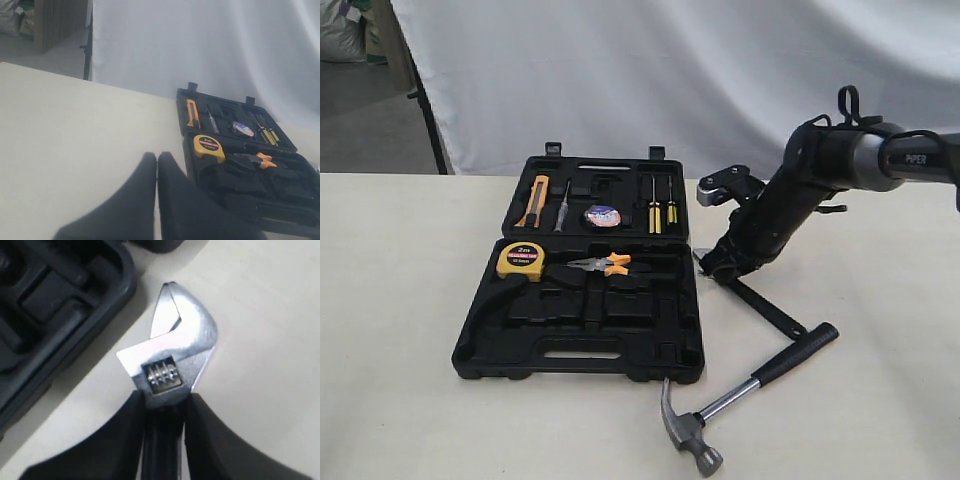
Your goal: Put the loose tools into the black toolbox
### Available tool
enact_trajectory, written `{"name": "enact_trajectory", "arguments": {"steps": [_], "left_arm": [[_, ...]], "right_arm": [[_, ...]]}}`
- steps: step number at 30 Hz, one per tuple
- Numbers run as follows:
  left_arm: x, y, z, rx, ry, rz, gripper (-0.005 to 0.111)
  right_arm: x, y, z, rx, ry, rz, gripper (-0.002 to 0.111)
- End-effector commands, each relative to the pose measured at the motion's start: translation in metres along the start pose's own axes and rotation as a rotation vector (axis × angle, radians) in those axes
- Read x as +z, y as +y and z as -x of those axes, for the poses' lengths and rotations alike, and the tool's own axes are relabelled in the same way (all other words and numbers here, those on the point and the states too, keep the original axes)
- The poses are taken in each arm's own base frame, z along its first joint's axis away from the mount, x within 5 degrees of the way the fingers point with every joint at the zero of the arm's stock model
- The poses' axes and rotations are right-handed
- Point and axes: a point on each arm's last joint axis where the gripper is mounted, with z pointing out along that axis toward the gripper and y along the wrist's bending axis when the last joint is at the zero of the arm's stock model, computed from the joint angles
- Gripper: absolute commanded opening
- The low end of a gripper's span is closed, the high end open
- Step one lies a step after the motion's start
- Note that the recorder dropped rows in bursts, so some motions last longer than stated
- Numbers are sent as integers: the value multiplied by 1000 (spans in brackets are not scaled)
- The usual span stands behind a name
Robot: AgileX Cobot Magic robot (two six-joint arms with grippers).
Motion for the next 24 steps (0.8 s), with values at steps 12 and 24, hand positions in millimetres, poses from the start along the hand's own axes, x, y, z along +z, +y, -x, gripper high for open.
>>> {"name": "enact_trajectory", "arguments": {"steps": [12, 24], "left_arm": [[0, 1, 2, 0, -20, 21, 1], [0, 1, 2, 0, -20, 21, 1]], "right_arm": [[1, -10, -47, -191, 480, -26, 0], [0, -13, -48, -86, 488, -92, 26]]}}
